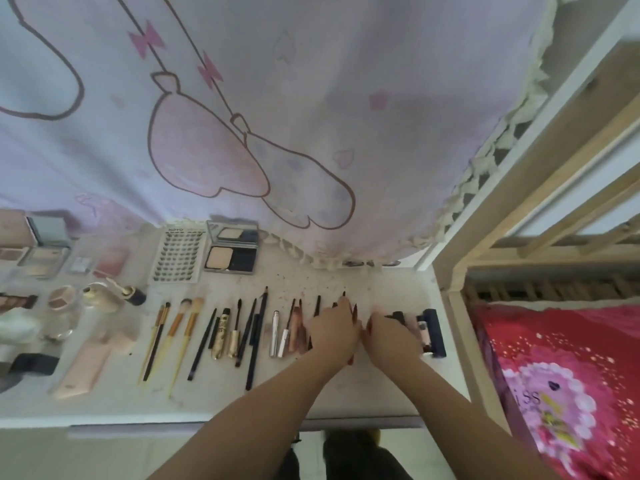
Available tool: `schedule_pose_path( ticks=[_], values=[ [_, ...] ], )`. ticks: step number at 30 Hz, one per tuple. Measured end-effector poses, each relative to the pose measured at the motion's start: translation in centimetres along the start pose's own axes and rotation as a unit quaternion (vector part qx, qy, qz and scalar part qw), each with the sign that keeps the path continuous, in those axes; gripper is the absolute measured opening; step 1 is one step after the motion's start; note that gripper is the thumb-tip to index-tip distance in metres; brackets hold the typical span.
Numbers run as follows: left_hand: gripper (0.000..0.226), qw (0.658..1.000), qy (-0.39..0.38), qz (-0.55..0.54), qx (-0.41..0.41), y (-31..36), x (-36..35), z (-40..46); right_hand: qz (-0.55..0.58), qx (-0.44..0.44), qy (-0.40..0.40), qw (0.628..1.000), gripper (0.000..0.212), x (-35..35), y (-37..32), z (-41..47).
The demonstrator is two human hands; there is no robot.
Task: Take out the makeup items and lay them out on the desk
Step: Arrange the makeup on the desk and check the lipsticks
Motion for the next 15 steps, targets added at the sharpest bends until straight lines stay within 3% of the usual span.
schedule_pose_path(
  ticks=[5,12,15],
  values=[
    [0.029,0.991,0.001,0.123,-0.045,0.0,-1.9,1.1,0.016,0.041,-0.017,0.999,0.021,-1.7,-1.3,0.0],
    [0.03,0.985,0.01,0.154,-0.072,-0.6,-2.3,1.5,0.101,0.043,-0.086,0.99,0.013,-2.6,-1.1,0.3],
    [0.027,0.985,0.023,0.145,-0.089,-0.7,-2.0,1.5,0.101,0.028,-0.065,0.992,0.019,-1.5,-0.6,1.3]
  ],
)
Point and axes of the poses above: each hand's wrist, its own z-axis towards the middle knuckle, its own x-axis out of the back of the hand, y = z × x, the point moved 4 cm from there along z, towards the middle knuckle, and after that the axes turned 10 degrees about y, right-handed, at the moved point
